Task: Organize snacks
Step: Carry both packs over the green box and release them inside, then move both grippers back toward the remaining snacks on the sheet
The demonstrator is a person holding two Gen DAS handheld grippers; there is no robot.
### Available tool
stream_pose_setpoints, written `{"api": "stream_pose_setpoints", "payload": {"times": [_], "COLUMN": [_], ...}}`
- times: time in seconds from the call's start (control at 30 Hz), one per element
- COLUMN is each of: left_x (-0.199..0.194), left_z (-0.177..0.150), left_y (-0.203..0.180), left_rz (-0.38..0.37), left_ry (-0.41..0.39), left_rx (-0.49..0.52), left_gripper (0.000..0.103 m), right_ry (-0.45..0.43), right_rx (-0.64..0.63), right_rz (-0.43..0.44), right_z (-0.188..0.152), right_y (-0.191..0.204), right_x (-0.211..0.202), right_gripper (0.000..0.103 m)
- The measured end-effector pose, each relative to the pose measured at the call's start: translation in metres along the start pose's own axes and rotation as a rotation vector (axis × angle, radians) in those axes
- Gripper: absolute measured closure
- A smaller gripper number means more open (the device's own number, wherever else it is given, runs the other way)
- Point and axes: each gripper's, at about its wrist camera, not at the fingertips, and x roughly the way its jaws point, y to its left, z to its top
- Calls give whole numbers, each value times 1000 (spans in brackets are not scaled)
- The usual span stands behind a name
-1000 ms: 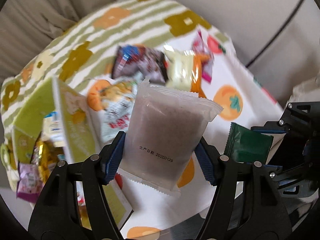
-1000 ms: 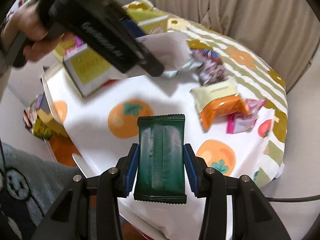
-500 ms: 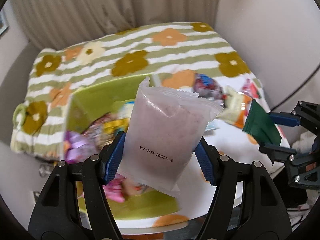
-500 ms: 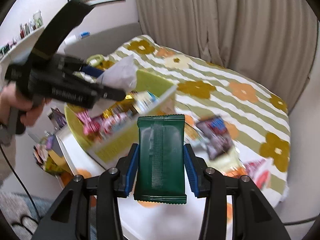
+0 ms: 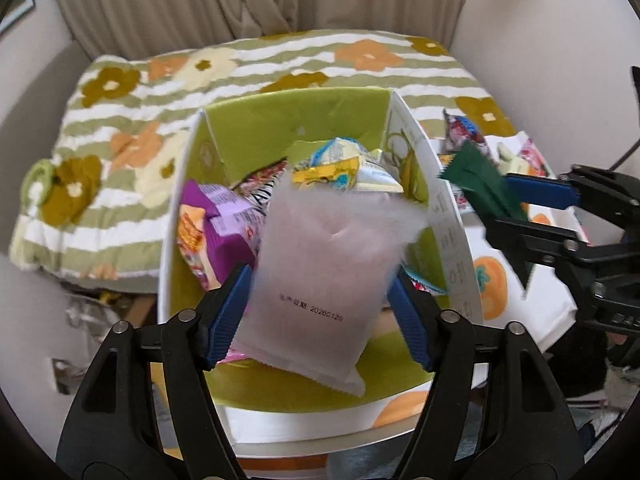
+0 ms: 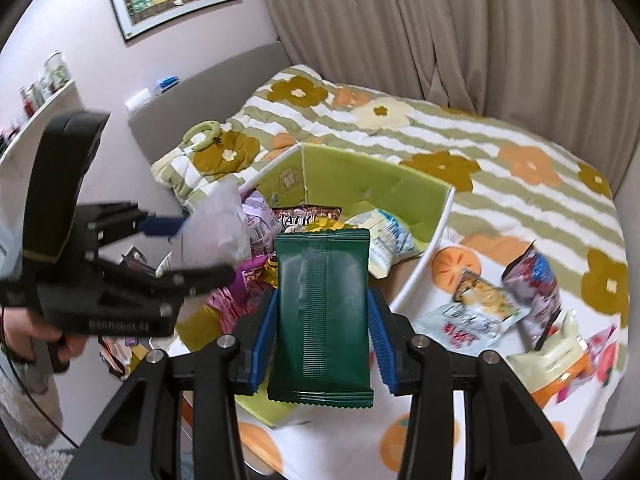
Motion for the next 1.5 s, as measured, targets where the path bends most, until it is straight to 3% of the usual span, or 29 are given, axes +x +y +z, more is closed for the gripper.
{"api": "stream_pose_setpoints", "payload": {"times": [0.03, 0.07, 0.1, 0.4, 0.57, 0.67, 0.73, 0.77, 0.8, 0.83, 1.03, 1.37, 1.5], "left_x": [0, -1, -2, 5, 9, 8, 6, 5, 6, 7, 9, -13, -23], "left_z": [-1, -3, -4, -9, -12, -15, -17, -18, -18, -19, -26, -14, -1], "left_y": [4, 5, 9, 34, 42, 48, 50, 51, 52, 54, 61, 49, 37], "left_rz": [-25, -35, -40, -62, -61, -24, -27, -31, -32, -29, -52, -62, -81], "left_ry": [-13, -24, -41, -74, -72, -68, -78, -80, -79, -76, -75, -125, -153], "left_rx": [-2, -3, -2, 45, 40, 18, 0, -5, -10, -16, -72, -57, -40], "left_gripper": [25, 7, 0, 1, 1, 1, 1, 1, 1, 1, 1, 1, 1], "right_ry": [7, 11, 16, 29, 65, 82, 88, 86, 71, 55, 43, -23, -71], "right_rx": [11, 16, 28, 156, 202, 215, 232, 239, 248, 250, 236, 242, 236], "right_rz": [-12, -18, -32, -126, -121, -95, -80, -78, -79, -81, -89, -120, -173], "right_z": [0, 1, 1, -3, -7, -14, -17, -18, -20, -21, -28, -22, -19], "right_y": [3, 6, 8, 21, 31, 34, 31, 32, 31, 30, 33, 39, 39], "right_x": [5, 7, 11, 19, 29, 40, 42, 42, 40, 37, 31, 6, -16], "right_gripper": [63, 63, 63, 63, 63, 63, 53, 33, 7, 0, 0, 0, 0]}}
